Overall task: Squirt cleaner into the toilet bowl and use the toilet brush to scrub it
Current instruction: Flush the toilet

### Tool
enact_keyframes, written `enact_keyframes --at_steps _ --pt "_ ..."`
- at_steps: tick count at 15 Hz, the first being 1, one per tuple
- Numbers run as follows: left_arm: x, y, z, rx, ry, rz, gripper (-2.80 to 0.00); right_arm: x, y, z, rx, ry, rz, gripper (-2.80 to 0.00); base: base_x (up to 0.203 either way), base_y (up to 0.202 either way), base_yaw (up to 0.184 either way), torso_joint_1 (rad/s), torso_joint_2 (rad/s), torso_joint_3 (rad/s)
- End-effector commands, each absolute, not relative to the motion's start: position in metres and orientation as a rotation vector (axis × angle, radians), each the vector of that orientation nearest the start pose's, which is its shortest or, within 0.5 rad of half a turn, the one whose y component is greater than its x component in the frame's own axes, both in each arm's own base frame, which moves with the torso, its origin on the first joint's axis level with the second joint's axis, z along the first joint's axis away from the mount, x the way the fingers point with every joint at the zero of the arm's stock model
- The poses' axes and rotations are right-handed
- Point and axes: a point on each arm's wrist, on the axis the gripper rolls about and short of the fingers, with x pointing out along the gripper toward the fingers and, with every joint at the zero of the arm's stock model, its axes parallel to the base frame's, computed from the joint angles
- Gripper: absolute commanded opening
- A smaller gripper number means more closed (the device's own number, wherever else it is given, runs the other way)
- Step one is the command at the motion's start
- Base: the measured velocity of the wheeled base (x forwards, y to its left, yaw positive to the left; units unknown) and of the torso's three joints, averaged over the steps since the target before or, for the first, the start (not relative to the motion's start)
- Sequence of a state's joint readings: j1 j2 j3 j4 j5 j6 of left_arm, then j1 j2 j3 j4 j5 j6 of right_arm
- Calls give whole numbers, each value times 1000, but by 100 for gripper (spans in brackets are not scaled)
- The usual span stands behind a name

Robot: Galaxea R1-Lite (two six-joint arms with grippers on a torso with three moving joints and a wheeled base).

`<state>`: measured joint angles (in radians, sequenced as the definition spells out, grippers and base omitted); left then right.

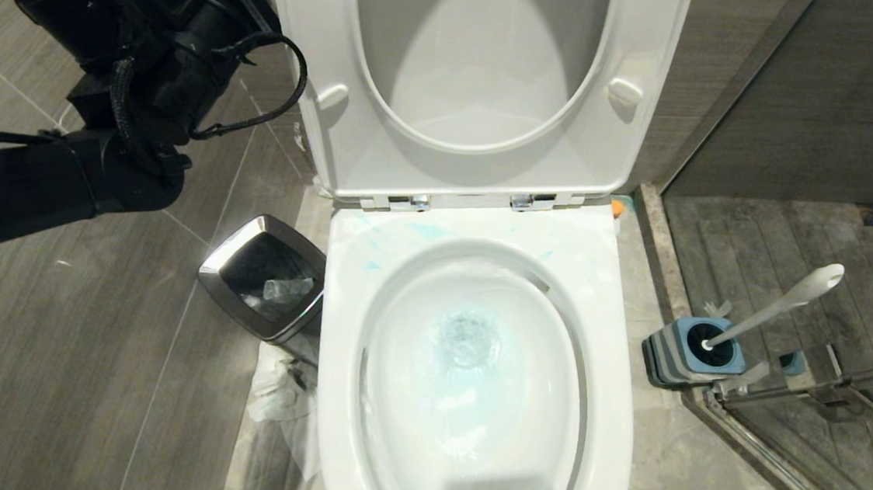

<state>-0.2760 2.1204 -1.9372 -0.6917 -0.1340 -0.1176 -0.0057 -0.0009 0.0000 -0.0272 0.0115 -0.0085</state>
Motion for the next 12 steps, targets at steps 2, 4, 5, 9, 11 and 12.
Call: enact_keyframes --at_steps 2,4,5,9,11,12 --pt "414 -121 348 -150 -489 -432 -280 -22 0 75 -9 -17 6 -280 0 0 0 0 0 0" --pt "411 -120 353 -151 -499 -432 -280 -22 0 75 -9 -17 6 -280 0 0 0 0 0 0" --pt "408 -119 357 -151 -508 -433 -280 -22 0 75 -9 -17 6 -280 0 0 0 0 0 0" --pt "377 -110 391 -157 -592 -435 -280 -22 0 75 -9 -17 6 -280 0 0 0 0 0 0" --pt "356 -101 413 -159 -644 -431 -280 -22 0 75 -9 -17 6 -280 0 0 0 0 0 0" --pt "345 -97 422 -160 -672 -426 -280 -22 0 75 -9 -17 6 -280 0 0 0 0 0 0"
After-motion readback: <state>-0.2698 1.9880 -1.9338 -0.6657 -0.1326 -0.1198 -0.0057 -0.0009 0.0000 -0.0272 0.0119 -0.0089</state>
